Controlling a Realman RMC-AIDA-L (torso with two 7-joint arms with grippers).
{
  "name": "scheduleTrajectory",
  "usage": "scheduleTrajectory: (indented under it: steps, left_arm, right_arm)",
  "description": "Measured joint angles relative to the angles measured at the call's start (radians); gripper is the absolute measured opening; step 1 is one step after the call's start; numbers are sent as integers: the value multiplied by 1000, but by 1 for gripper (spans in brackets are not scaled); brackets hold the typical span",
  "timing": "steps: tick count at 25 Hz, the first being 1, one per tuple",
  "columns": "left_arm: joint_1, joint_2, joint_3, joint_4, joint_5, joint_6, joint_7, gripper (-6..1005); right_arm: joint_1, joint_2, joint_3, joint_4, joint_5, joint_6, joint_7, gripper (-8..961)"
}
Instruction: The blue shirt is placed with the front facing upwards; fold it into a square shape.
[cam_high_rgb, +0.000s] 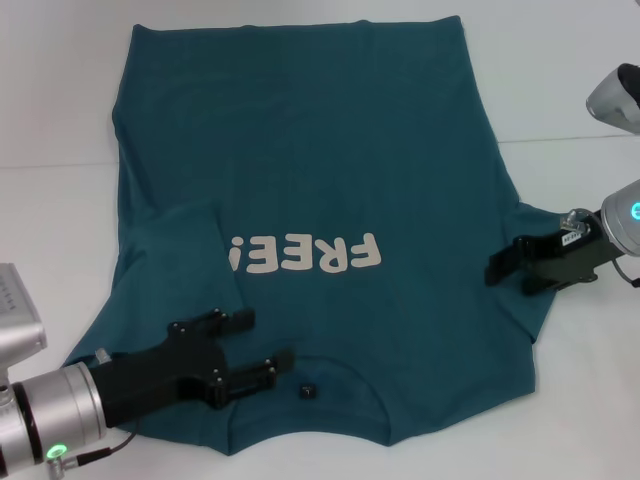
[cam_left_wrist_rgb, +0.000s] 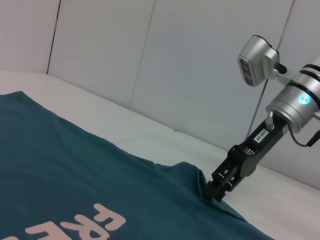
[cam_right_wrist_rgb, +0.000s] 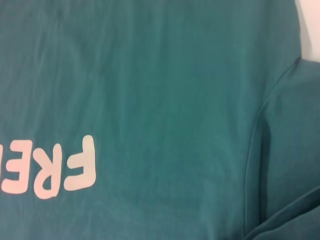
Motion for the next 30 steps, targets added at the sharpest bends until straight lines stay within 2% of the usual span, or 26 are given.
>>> scheduleTrajectory:
  steps: [11,16,30]
  left_arm:
    - [-3,2,0,-8,1,-12,2,821]
    - [-3,2,0,-8,1,-13,2,820]
    - [-5,2,0,-9,1,-13,4,821]
  right_arm:
    - [2,-1,-22,18,-2,13,22,604]
    - [2,-1,-22,20,-1,9,23,371]
    - [-3,-1,-63,9,-1,-2,-9,71]
